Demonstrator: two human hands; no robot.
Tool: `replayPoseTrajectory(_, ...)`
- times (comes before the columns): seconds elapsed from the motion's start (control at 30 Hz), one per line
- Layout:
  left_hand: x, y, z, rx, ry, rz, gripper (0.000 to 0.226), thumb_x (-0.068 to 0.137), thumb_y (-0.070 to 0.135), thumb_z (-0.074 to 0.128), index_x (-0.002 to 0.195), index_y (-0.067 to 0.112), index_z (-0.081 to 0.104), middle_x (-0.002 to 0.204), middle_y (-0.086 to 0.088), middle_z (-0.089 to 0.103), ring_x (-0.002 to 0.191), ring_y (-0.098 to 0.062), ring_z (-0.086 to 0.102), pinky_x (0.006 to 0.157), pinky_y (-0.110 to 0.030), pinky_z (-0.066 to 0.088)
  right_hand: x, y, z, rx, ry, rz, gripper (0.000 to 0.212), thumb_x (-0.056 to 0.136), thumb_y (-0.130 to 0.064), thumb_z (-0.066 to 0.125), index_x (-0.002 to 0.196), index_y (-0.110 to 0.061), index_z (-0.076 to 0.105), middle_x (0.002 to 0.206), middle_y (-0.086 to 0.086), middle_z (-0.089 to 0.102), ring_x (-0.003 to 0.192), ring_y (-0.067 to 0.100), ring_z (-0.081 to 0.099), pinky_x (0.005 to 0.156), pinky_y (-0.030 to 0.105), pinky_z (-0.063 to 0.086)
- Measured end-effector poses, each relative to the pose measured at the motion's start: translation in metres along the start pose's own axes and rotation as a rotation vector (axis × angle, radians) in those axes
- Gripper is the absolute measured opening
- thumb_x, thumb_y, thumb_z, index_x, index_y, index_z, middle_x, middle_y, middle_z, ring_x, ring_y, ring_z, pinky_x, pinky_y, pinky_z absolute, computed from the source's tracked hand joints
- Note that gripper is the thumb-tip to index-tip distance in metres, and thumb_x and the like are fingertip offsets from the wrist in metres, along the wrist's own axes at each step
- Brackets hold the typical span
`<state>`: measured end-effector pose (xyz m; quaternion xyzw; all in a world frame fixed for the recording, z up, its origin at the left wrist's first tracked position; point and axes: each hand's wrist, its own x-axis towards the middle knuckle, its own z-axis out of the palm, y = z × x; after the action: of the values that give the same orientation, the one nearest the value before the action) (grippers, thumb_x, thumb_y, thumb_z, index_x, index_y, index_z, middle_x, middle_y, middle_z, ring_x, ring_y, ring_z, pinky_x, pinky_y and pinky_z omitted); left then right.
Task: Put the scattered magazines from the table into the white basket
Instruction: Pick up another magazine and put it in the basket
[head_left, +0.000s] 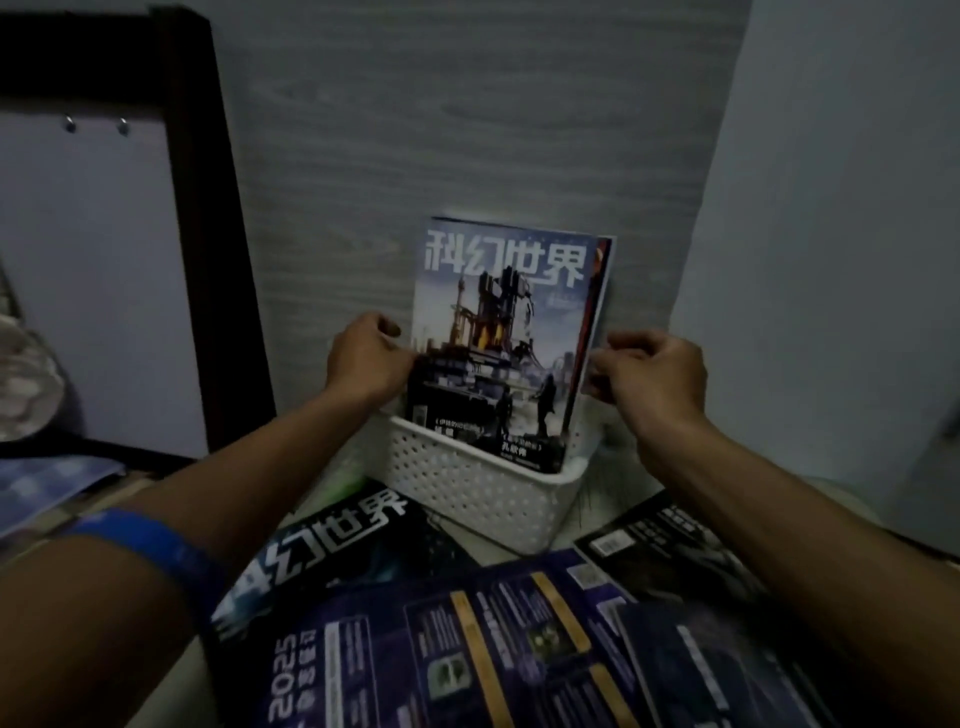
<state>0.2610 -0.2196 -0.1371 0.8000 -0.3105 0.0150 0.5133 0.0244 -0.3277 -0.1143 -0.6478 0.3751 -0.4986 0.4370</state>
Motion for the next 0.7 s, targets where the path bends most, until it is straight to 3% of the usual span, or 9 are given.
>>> replayPoseTrajectory(0.1, -0.023, 0.006, -0.008, -0.008, 0.008, 0.038, 0.038, 0.085, 0.023, 0.072, 0.118, 0.018, 0.054, 0.113, -0.005, 0.061, 0.093, -0.023, 0.062, 0.078, -0.037, 0.054, -0.022, -0.004, -0.025, 0.006, -0.091, 0.024, 0.011, 0.087, -0.007, 0.069, 0.086, -0.017, 0.065, 0.081, 0.007, 0.072, 0.062, 0.021, 0.072, 0.057, 0.032, 0.061)
replayPoseTrajectory(0.23, -0.091, 0.023, -0.023, 0.028, 0.067, 0.325, 0.029, 0.089, 0.016, 0.063, 0.116, 0.020, 0.055, 0.103, 0.001, 0.060, 0.082, -0.014, 0.057, 0.069, -0.029, 0.042, -0.080, -0.004, -0.080, -0.037, -0.296, 0.078, 0.014, 0.087, 0.000, 0.064, 0.087, -0.014, 0.067, 0.073, 0.008, 0.075, 0.053, 0.022, 0.068, 0.047, 0.029, 0.053)
replayPoseTrajectory(0.37, -0.165, 0.052, -0.038, 0.023, -0.253, 0.537, 0.025, 0.086, 0.017, 0.067, 0.108, 0.028, 0.058, 0.087, 0.013, 0.063, 0.076, -0.001, 0.059, 0.060, -0.022, 0.045, -0.134, 0.000, -0.154, -0.432, -0.432, -0.165, 0.022, 0.085, -0.002, 0.066, 0.082, -0.023, 0.069, 0.073, 0.000, 0.074, 0.064, 0.007, 0.068, 0.064, 0.026, 0.052)
replayPoseTrajectory(0.43, -0.189, 0.064, -0.039, 0.110, -0.438, 0.576, 0.023, 0.087, 0.023, 0.066, 0.105, 0.033, 0.058, 0.094, 0.010, 0.066, 0.080, -0.004, 0.061, 0.063, -0.026, 0.049, -0.152, -0.004, -0.192, -0.624, -0.486, -0.271, 0.016, 0.083, -0.016, 0.074, 0.091, -0.029, 0.069, 0.085, -0.008, 0.073, 0.076, -0.003, 0.065, 0.072, 0.022, 0.050)
replayPoseTrajectory(0.47, -0.200, 0.068, -0.036, 0.197, -0.528, 0.578, 0.027, 0.088, 0.025, 0.065, 0.112, 0.033, 0.056, 0.106, 0.005, 0.066, 0.090, -0.010, 0.062, 0.071, -0.030, 0.052, -0.162, -0.005, -0.209, -0.714, -0.573, -0.293, 0.024, 0.081, -0.029, 0.077, 0.103, -0.032, 0.067, 0.102, -0.012, 0.072, 0.089, -0.006, 0.063, 0.080, 0.021, 0.049)
replayPoseTrajectory(0.5, -0.212, 0.070, -0.031, 0.315, -0.609, 0.585, 0.038, 0.088, 0.027, 0.064, 0.124, 0.032, 0.052, 0.123, -0.001, 0.062, 0.104, -0.017, 0.059, 0.082, -0.034, 0.051, -0.173, -0.005, -0.222, -0.811, -0.714, -0.292, 0.046, 0.078, -0.046, 0.075, 0.121, -0.036, 0.060, 0.125, -0.016, 0.063, 0.110, -0.008, 0.056, 0.094, 0.019, 0.045)
replayPoseTrajectory(0.57, -0.237, 0.068, -0.014, 0.491, -0.773, 0.610, 0.064, 0.089, 0.024, 0.059, 0.146, 0.029, 0.032, 0.146, -0.008, 0.045, 0.128, -0.029, 0.045, 0.101, -0.041, 0.043, -0.195, 0.003, -0.242, -0.984, -0.979, -0.222, 0.086, 0.069, -0.075, 0.062, 0.143, -0.053, 0.026, 0.157, -0.023, 0.019, 0.144, -0.006, 0.016, 0.117, 0.019, 0.019)
replayPoseTrajectory(0.63, -0.257, 0.064, 0.002, 0.473, -0.890, 0.656, 0.070, 0.090, 0.018, 0.054, 0.152, 0.030, 0.022, 0.147, -0.011, 0.041, 0.133, -0.032, 0.040, 0.106, -0.041, 0.038, -0.212, 0.010, -0.251, -1.031, -1.062, -0.213, 0.091, 0.064, -0.084, 0.057, 0.134, -0.070, 0.001, 0.155, -0.031, -0.008, 0.142, -0.007, -0.008, 0.119, 0.024, 0.002)
replayPoseTrajectory(0.7, -0.262, 0.065, 0.002, 0.385, -0.900, 0.679, 0.068, 0.091, 0.022, 0.058, 0.150, 0.035, 0.025, 0.139, -0.009, 0.044, 0.129, -0.029, 0.040, 0.105, -0.034, 0.036, -0.225, 0.009, -0.255, -1.026, -1.060, -0.218, 0.093, 0.063, -0.086, 0.057, 0.131, -0.074, -0.006, 0.150, -0.038, -0.016, 0.139, -0.009, -0.011, 0.116, 0.024, -0.004)
